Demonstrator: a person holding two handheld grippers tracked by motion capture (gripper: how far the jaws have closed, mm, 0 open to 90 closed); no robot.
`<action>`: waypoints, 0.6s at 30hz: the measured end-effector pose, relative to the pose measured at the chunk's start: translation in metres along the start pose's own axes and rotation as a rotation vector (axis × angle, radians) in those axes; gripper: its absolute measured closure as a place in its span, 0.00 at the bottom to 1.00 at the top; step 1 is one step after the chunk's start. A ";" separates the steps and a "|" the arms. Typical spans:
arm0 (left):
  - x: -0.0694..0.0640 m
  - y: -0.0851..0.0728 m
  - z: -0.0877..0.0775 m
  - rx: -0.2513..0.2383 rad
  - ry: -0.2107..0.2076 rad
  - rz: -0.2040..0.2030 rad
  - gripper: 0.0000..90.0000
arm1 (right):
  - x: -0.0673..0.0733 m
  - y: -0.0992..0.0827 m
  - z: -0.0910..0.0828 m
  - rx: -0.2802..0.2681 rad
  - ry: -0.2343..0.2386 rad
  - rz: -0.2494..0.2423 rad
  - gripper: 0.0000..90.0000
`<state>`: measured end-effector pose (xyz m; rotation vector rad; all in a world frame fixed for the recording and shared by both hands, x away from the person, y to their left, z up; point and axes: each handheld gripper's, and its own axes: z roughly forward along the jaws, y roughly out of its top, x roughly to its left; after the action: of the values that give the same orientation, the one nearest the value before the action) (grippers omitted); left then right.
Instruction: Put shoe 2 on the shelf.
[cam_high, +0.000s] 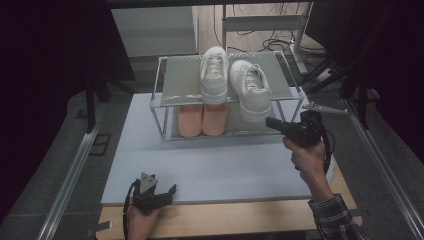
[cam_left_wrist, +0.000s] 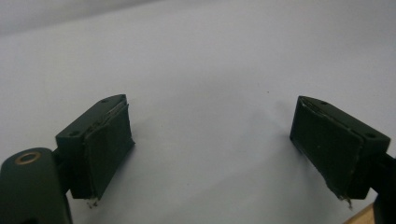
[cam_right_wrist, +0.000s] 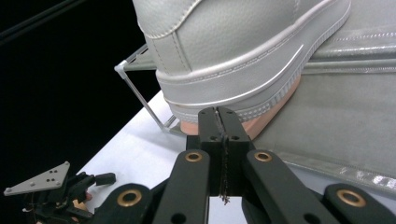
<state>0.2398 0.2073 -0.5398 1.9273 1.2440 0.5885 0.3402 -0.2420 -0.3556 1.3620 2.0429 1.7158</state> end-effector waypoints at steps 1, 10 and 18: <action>0.000 0.000 0.000 0.000 0.000 0.000 0.14 | 0.000 0.000 0.002 0.001 -0.007 -0.009 0.99; 0.000 0.000 0.000 0.000 0.000 0.000 0.14 | 0.007 0.001 0.012 0.010 -0.007 -0.022 0.99; 0.000 0.000 0.000 0.000 0.000 0.000 0.14 | 0.014 0.004 0.033 0.009 -0.022 -0.031 0.99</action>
<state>0.2398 0.2073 -0.5398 1.9272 1.2440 0.5888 0.3552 -0.2089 -0.3573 1.3386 2.0513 1.6740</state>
